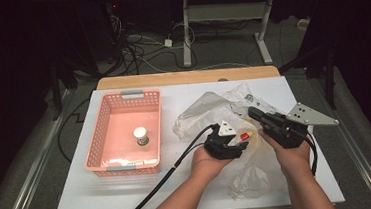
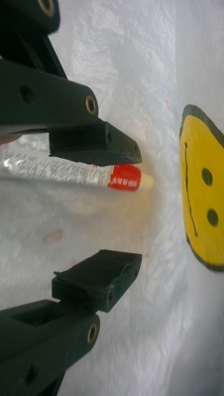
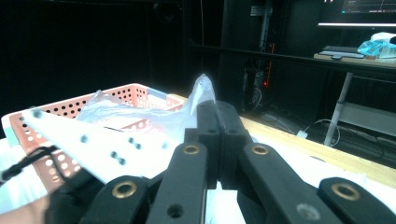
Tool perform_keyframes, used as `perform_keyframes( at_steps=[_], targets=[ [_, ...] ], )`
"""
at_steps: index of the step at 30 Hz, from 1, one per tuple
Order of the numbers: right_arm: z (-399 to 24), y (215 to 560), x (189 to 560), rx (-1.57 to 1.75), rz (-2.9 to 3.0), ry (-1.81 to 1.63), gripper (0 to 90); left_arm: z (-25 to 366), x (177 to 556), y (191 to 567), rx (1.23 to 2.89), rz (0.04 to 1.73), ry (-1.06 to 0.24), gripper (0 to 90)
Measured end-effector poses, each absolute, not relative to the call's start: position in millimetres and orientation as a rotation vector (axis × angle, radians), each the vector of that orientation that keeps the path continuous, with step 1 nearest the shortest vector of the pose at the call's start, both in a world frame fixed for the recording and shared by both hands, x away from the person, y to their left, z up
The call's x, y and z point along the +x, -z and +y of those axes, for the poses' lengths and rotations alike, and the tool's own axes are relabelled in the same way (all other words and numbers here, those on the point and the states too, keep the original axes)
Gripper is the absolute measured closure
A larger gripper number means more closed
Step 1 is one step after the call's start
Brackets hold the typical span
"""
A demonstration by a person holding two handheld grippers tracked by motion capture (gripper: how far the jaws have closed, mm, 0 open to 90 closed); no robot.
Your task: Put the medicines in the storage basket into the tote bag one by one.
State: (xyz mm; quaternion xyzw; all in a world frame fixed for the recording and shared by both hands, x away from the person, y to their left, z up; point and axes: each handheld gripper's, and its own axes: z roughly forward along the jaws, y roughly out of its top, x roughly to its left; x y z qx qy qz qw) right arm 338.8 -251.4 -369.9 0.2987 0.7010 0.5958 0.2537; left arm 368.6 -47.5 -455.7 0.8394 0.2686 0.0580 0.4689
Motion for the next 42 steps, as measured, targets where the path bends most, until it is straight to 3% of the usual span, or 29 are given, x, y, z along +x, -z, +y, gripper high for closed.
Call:
perform_keyframes(
  at_steps=[9, 17, 29, 35, 42],
  targets=[
    [-249.2, 373.0, 338.9, 0.823, 1.924, -1.602, 90.0, -23.0, 345.5, 449.6, 2.050, 0.651, -0.114, 38.3],
    [-248.2, 373.9, 338.4, 0.812, 1.937, -1.593, 90.0, 3.4, 328.2, 444.7, 2.034, 0.641, -0.116, 25.4],
    [-248.5, 372.7, 336.7, 0.798, 1.942, -1.578, 90.0, 37.6, 305.7, 442.2, 2.013, 0.678, -0.127, 13.5],
    [-248.8, 372.6, 335.5, 0.802, 1.941, -1.583, 90.0, 57.1, 298.0, 430.8, 2.010, 0.717, -0.170, 0.0],
    [-250.1, 373.1, 335.0, 0.817, 1.938, -1.581, 90.0, 88.4, 288.4, 424.0, 1.973, 0.751, -0.207, 0.0]
  ],
)
